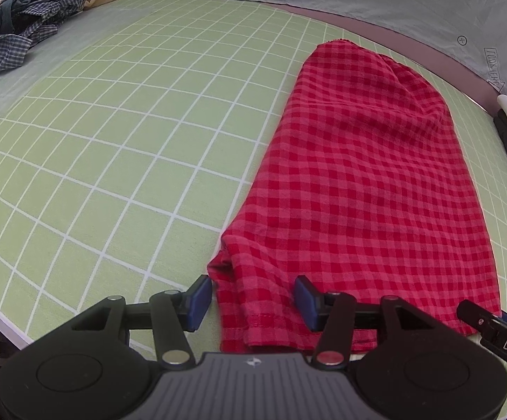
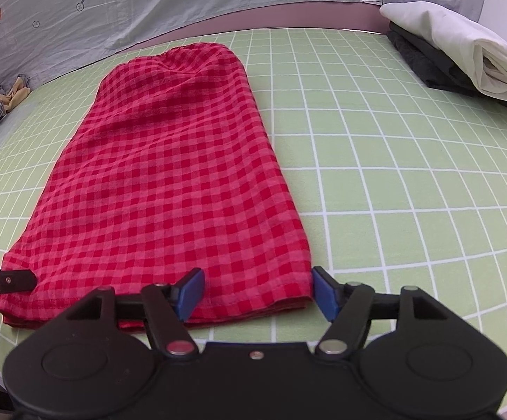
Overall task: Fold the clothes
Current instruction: 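Pinch the leg end with both tools and fold it toward the waistband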
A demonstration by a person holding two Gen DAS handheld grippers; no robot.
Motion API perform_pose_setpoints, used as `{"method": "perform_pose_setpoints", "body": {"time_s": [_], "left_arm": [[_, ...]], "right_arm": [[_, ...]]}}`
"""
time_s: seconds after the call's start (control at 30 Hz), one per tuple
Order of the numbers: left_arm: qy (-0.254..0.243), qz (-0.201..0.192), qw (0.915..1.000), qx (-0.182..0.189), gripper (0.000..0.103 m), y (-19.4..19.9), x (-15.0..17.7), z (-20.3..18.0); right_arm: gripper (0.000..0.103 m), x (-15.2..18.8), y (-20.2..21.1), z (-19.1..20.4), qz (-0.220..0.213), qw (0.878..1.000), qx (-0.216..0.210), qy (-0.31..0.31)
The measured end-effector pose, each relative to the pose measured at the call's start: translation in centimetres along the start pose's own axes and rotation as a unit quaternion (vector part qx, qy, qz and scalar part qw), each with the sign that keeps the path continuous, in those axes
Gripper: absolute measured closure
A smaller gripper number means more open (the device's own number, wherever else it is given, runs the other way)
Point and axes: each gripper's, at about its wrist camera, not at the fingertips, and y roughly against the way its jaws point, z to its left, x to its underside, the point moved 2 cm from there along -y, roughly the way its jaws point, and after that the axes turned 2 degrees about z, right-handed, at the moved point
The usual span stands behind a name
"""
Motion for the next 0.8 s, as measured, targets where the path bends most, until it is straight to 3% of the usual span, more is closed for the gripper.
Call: {"method": "perform_pose_setpoints", "body": {"time_s": [0.03,0.07,0.13,0.23,0.53,0.8], "left_arm": [[0.000,0.000,1.0000,0.003,0.052,0.0,0.1,0.0],[0.001,0.000,1.0000,0.006,0.062,0.0,0.1,-0.1],[0.006,0.003,0.9998,0.017,0.085,0.0,0.1,0.0],[0.017,0.012,0.9992,0.035,0.094,-0.1,0.0,0.0],[0.024,0.035,0.9961,0.078,0.098,4.5,-0.3,0.3],[0.014,-0.006,0.9954,0.095,0.098,9.7,-2.3,-1.0]], "right_arm": [[0.046,0.0,0.0,0.1,0.001,1.000,-0.003,0.005],[0.052,0.0,0.0,0.2,0.002,1.000,-0.006,0.011],[0.081,0.0,0.1,0.4,0.003,1.000,-0.011,0.021],[0.093,0.0,0.2,0.7,0.004,0.999,-0.019,0.040],[0.095,1.0,6.2,0.2,0.009,0.995,-0.039,0.094],[0.095,-2.1,11.3,-0.7,-0.039,0.996,-0.061,0.056]]}}
